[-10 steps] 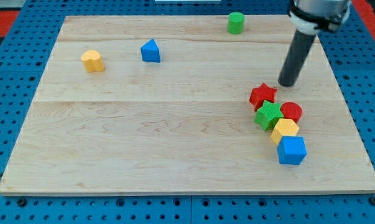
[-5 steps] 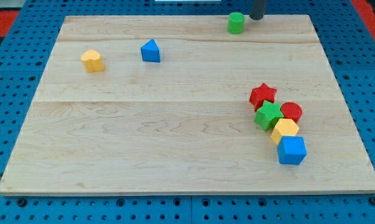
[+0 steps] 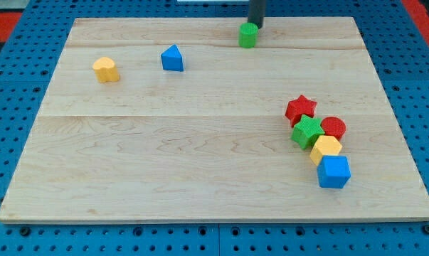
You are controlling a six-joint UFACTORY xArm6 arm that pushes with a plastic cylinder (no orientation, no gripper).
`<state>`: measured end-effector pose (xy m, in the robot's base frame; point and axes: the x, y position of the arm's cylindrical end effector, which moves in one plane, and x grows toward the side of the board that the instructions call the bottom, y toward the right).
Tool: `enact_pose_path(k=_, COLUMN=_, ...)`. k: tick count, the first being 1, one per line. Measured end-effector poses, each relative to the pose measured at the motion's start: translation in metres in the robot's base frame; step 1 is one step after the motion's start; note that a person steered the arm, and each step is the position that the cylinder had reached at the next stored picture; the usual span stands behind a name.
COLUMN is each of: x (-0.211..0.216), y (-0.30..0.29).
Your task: Slide the green circle towards the center
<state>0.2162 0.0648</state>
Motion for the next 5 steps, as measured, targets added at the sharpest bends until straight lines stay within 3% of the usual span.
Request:
enact_pose_path(k=2, x=0.058, y=-0.003)
enact_pose_path(k=4, x=0.053, y=-0.036)
enact_pose_path(k=5, x=0.076, y=-0.06)
